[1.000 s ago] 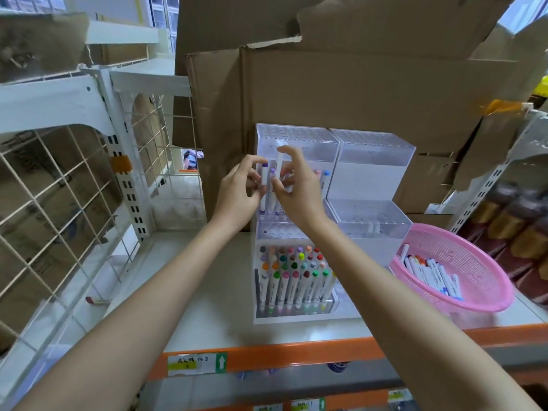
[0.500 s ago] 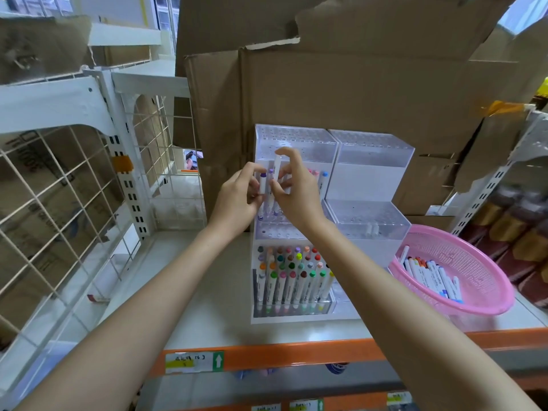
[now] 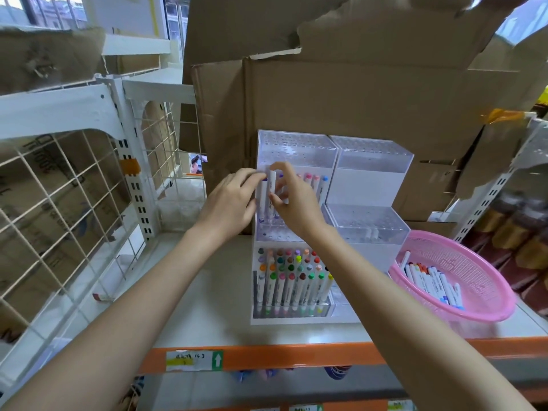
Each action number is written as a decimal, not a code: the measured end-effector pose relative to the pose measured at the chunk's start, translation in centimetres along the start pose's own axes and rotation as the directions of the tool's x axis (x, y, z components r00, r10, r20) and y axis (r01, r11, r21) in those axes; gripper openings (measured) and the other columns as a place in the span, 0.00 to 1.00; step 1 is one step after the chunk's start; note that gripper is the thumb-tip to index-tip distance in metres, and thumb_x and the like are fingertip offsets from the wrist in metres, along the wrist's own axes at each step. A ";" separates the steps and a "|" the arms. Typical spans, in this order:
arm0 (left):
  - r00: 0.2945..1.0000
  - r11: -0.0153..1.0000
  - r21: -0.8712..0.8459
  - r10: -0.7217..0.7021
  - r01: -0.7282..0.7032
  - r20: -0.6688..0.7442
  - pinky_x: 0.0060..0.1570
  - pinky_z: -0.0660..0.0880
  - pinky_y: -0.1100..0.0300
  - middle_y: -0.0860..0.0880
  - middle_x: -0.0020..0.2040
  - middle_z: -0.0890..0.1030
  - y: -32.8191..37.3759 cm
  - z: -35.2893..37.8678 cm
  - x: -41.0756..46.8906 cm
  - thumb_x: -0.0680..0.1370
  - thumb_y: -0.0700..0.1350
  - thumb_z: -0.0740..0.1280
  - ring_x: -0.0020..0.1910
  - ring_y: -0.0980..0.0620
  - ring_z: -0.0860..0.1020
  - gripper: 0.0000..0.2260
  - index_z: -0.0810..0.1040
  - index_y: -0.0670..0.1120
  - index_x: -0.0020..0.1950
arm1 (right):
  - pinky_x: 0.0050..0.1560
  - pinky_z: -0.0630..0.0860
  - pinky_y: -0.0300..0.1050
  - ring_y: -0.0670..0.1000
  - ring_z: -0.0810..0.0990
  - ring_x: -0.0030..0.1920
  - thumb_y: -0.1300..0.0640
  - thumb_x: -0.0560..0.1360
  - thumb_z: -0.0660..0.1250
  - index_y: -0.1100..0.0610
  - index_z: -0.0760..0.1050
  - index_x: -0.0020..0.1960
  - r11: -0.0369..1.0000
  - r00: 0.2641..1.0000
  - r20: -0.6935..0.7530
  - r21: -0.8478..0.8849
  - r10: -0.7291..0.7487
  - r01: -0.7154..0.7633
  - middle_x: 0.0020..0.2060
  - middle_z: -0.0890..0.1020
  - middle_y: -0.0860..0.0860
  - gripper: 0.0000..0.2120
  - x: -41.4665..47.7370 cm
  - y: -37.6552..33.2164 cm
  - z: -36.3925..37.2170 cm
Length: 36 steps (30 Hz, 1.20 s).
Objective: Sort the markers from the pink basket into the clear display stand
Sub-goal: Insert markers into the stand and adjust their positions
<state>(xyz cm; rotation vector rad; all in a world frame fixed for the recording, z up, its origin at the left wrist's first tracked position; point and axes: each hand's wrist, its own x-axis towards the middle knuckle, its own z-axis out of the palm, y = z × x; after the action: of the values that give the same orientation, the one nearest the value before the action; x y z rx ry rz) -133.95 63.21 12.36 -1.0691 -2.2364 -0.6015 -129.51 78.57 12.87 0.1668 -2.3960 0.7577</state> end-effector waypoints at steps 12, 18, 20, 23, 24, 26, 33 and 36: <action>0.991 0.993 0.114 0.005 -0.020 0.134 0.71 0.58 0.47 0.47 0.73 0.66 0.2 -0.6 -0.2 0.74 0.38 0.67 0.71 0.47 0.67 0.27 0.66 0.43 0.73 | 0.43 0.81 0.48 0.50 0.79 0.39 0.62 0.76 0.67 0.53 0.67 0.64 0.996 1.000 -0.013 -0.090 0.001 -0.002 0.42 0.80 0.52 0.19 0.0 -0.1 0.0; 0.985 0.992 0.116 0.025 -0.045 0.170 0.71 0.59 0.49 0.47 0.72 0.67 -0.1 -0.8 -0.1 0.74 0.38 0.66 0.70 0.47 0.68 0.28 0.64 0.44 0.73 | 0.38 0.77 0.43 0.50 0.78 0.38 0.61 0.76 0.67 0.54 0.67 0.62 0.988 0.999 0.040 -0.157 -0.004 0.010 0.39 0.79 0.51 0.17 -0.2 0.0 -0.3; 0.984 0.992 0.117 0.026 -0.047 0.176 0.71 0.58 0.49 0.47 0.73 0.67 -0.1 -0.9 -0.1 0.74 0.38 0.66 0.70 0.47 0.67 0.28 0.64 0.44 0.74 | 0.38 0.77 0.42 0.50 0.78 0.38 0.61 0.76 0.67 0.54 0.67 0.61 0.989 0.999 0.039 -0.151 -0.005 0.011 0.39 0.79 0.51 0.16 -0.3 -0.1 -0.4; 0.982 0.993 0.108 0.031 -0.052 0.188 0.72 0.57 0.50 0.47 0.73 0.66 -0.1 -0.9 0.0 0.75 0.39 0.66 0.71 0.47 0.67 0.28 0.63 0.45 0.74 | 0.39 0.78 0.44 0.50 0.78 0.38 0.60 0.77 0.66 0.54 0.68 0.61 0.990 1.000 0.026 -0.138 -0.017 0.021 0.40 0.80 0.51 0.14 -0.2 -0.2 -0.6; 0.981 0.993 0.103 0.033 -0.053 0.189 0.72 0.57 0.50 0.47 0.73 0.66 -0.1 -0.9 0.1 0.75 0.39 0.66 0.71 0.47 0.66 0.28 0.63 0.45 0.74 | 0.39 0.76 0.43 0.50 0.78 0.39 0.60 0.77 0.66 0.55 0.69 0.61 0.991 1.000 0.013 -0.134 -0.023 0.025 0.42 0.80 0.51 0.14 -0.2 -0.2 -0.7; 0.980 0.994 0.098 0.030 -0.050 0.197 0.72 0.56 0.51 0.47 0.74 0.65 -0.1 -0.9 0.1 0.75 0.39 0.65 0.71 0.48 0.66 0.28 0.62 0.45 0.75 | 0.40 0.72 0.40 0.50 0.77 0.43 0.59 0.77 0.66 0.56 0.70 0.61 0.991 0.999 -0.026 -0.131 -0.039 0.035 0.49 0.79 0.52 0.14 -0.2 -0.3 -0.8; 0.980 0.999 -0.003 0.048 -0.048 0.193 0.68 0.65 0.53 0.44 0.72 0.66 0.1 -0.9 0.2 0.75 0.37 0.66 0.69 0.45 0.68 0.28 0.63 0.42 0.73 | 0.44 0.71 0.41 0.53 0.78 0.52 0.62 0.75 0.67 0.57 0.75 0.58 0.977 0.991 -0.065 -0.184 -0.118 0.104 0.53 0.79 0.53 0.12 -0.1 0.2 -0.6; 0.981 0.999 -0.006 0.052 -0.051 0.186 0.66 0.67 0.54 0.44 0.71 0.66 0.2 -0.8 0.3 0.75 0.38 0.66 0.68 0.45 0.69 0.27 0.63 0.41 0.73 | 0.46 0.68 0.42 0.55 0.77 0.52 0.62 0.74 0.69 0.58 0.76 0.57 0.961 0.984 -0.089 -0.244 -0.153 0.128 0.52 0.79 0.54 0.11 -0.1 0.1 -0.6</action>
<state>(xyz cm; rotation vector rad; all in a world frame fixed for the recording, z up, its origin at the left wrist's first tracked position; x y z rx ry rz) -133.69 63.04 13.15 -1.2244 -2.3588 -0.4986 -129.13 78.98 13.17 0.1907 -2.3209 0.4001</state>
